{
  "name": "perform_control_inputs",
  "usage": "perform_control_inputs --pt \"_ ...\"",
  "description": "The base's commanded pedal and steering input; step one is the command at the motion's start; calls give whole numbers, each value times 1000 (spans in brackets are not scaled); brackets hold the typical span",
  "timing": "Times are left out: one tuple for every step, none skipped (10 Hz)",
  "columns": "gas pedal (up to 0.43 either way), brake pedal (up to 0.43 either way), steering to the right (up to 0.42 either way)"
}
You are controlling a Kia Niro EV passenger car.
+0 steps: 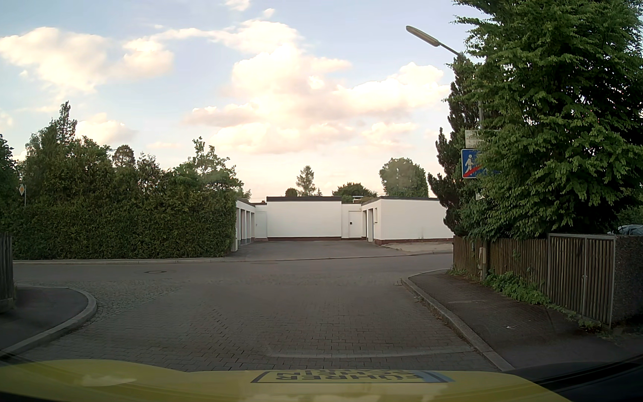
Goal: Follow the waypoints while adhering to traffic rules and regulations
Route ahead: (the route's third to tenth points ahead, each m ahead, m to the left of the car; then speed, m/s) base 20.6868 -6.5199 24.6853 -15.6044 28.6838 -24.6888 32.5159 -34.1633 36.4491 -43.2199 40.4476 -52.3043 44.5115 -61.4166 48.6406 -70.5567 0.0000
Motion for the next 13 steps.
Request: perform_control_inputs --pt "0 256 -95" --pt "0 256 -95" --pt "0 256 -95" --pt "0 256 -95" --pt "0 256 -95" --pt "0 250 -95" --pt "0 250 -95" --pt "0 250 -95" --pt "0 244 -95" --pt "0 238 -95" --pt "0 238 -95" --pt "0 232 -95" --pt "0 232 -95"
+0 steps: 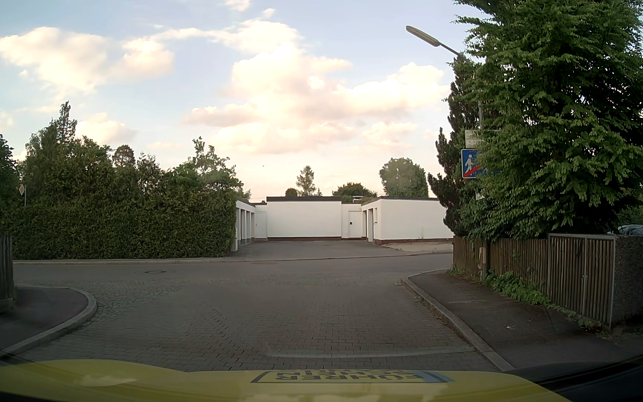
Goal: Follow the waypoints while adhering to traffic rules and regulations
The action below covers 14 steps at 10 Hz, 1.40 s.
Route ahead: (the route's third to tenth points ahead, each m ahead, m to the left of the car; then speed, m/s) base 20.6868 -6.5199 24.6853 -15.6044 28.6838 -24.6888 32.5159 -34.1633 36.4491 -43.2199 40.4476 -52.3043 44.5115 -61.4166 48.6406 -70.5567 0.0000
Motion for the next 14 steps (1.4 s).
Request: perform_control_inputs --pt "0 232 -95" --pt "0 226 -95" --pt "0 220 -95" --pt "0 207 -95" --pt "0 195 -95" --pt "0 171 -95" --pt "0 134 -95" --pt "0 110 -95" --pt "0 79 -95" --pt "0 49 -95" --pt "0 49 -95" --pt "0 55 -95" --pt "0 49 -95" --pt "0 49 -95"
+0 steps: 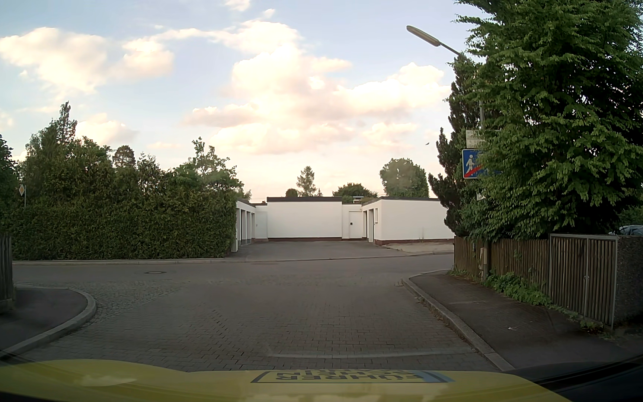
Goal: Follow the waypoints while adhering to traffic rules and regulations
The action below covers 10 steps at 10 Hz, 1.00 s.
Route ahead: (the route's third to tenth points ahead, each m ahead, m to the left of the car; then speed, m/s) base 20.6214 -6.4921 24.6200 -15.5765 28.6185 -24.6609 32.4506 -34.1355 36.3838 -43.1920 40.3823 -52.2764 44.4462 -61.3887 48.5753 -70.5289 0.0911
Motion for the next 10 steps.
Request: perform_control_inputs --pt "0 49 -95" --pt "0 37 -95" --pt "0 18 -95" --pt "0 6 -95" --pt "0 0 -94" --pt "0 0 -94" --pt "0 0 -92" --pt "0 0 -92" --pt "0 0 -91" --pt "0 0 -90"
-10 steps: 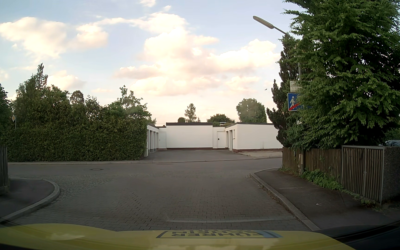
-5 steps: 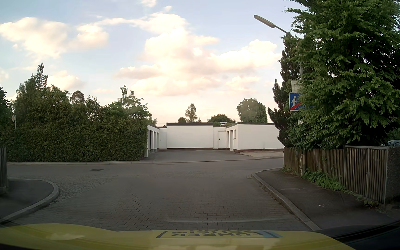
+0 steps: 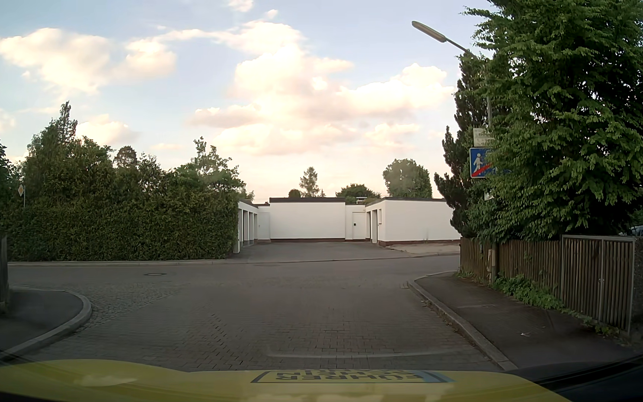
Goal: Follow the waypoints while adhering to traffic rules and regulations
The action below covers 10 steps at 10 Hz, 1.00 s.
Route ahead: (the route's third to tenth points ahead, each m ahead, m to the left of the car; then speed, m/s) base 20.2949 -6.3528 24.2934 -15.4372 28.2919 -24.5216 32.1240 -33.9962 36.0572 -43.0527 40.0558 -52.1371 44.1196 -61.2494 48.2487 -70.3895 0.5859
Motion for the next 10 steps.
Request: perform_control_inputs --pt "0 0 -89" --pt "0 0 -87" --pt "0 0 -85" --pt "0 0 -83" --pt "0 0 -81" --pt "0 0 -79" --pt "0 0 -78" --pt "0 0 -75" --pt "0 0 -71" --pt "0 0 -62"
